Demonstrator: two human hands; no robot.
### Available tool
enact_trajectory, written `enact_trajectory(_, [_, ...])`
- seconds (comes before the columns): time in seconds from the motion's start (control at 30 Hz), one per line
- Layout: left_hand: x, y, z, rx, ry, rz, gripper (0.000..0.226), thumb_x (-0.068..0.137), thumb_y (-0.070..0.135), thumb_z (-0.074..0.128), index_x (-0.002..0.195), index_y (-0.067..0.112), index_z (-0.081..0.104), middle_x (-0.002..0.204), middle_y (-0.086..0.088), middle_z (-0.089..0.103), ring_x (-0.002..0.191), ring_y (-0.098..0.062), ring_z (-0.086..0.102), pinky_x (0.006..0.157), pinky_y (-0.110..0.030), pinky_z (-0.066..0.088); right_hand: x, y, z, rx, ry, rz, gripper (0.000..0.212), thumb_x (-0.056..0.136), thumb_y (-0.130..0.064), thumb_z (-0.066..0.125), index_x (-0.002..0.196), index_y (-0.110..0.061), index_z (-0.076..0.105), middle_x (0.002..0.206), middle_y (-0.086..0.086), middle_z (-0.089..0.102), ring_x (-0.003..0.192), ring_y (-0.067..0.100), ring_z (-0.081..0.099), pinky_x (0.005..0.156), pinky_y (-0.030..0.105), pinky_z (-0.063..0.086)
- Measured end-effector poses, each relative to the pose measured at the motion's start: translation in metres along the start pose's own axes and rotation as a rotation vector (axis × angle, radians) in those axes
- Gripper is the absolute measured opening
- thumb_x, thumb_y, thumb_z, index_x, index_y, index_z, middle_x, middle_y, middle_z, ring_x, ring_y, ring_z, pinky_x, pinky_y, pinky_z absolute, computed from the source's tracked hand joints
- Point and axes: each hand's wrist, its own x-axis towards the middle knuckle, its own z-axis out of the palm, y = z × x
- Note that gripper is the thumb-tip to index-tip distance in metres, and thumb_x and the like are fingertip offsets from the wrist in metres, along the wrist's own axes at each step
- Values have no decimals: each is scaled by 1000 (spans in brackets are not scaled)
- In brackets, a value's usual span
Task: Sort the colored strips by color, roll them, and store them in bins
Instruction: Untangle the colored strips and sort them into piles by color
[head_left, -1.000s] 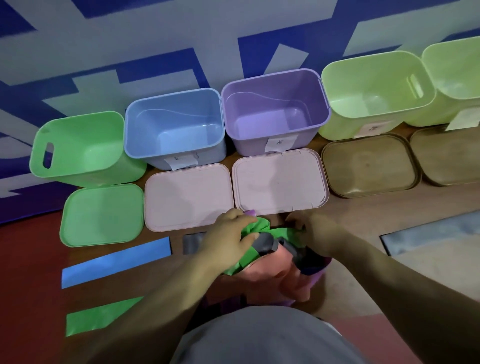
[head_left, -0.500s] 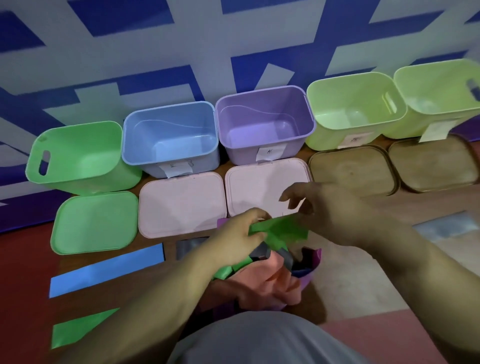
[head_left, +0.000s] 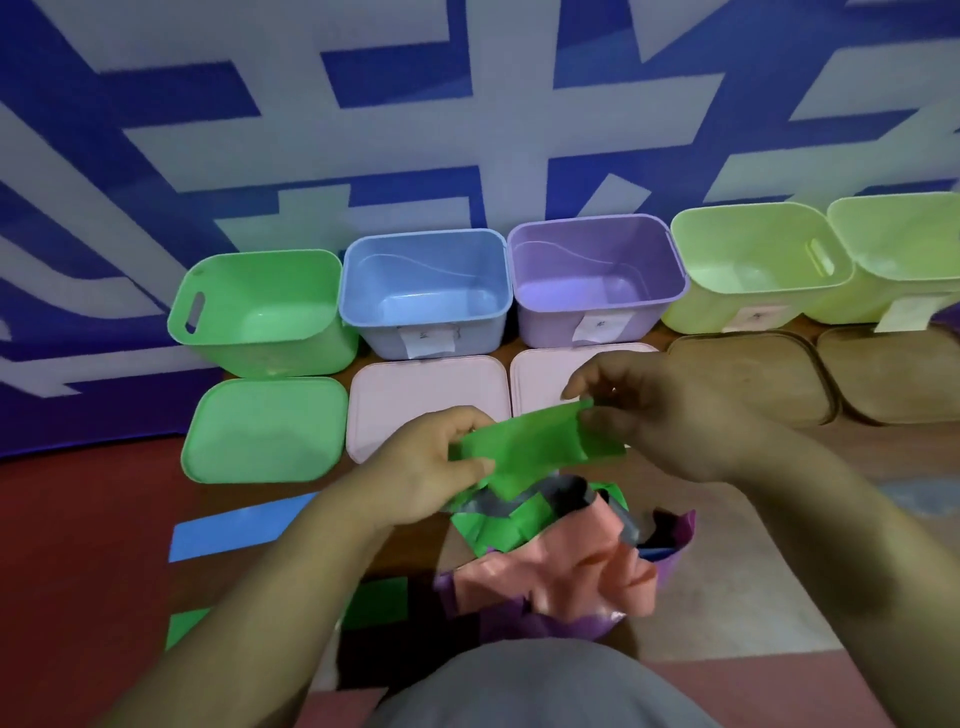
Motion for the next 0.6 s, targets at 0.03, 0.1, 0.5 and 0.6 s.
enact_trajectory(0.03, [-8, -3, -8, -9, 18, 10, 23, 82, 17, 68, 102, 28, 66, 98, -9, 74, 94, -34, 70, 88, -50, 55, 4, -7, 6, 13, 8, -5, 19, 86, -13, 68, 94, -31, 66, 83, -8, 67, 76, 12, 63, 76, 42, 54])
enact_trajectory(0.1, [-25, -11, -26, -19, 37, 8, 28, 80, 20, 70, 103, 34, 64, 102, -13, 72, 97, -33, 69, 92, -49, 54, 10, -22, 19, 43, 23, -12, 20, 87, -10, 68, 93, -30, 67, 82, -7, 68, 75, 13, 64, 76, 40, 54])
enact_trajectory(0.5, [-153, -141, -115, 224, 92, -230, 33, 79, 27, 75, 107, 36, 59, 60, 17, 55, 53, -3, 46, 60, -31, 40, 31, -62, 180, 39, -175, 122, 20, 83, 0, 68, 83, -20, 68, 72, 0, 68, 60, 1, 57, 60, 18, 47])
enact_trajectory(0.6, [-181, -179, -126, 235, 132, -267, 32, 80, 20, 77, 105, 31, 62, 61, 16, 56, 55, -2, 48, 63, -33, 45, 28, -53, 227, 2, -185, 170, 20, 80, -2, 70, 83, -23, 69, 74, -6, 68, 61, -1, 57, 62, 19, 48])
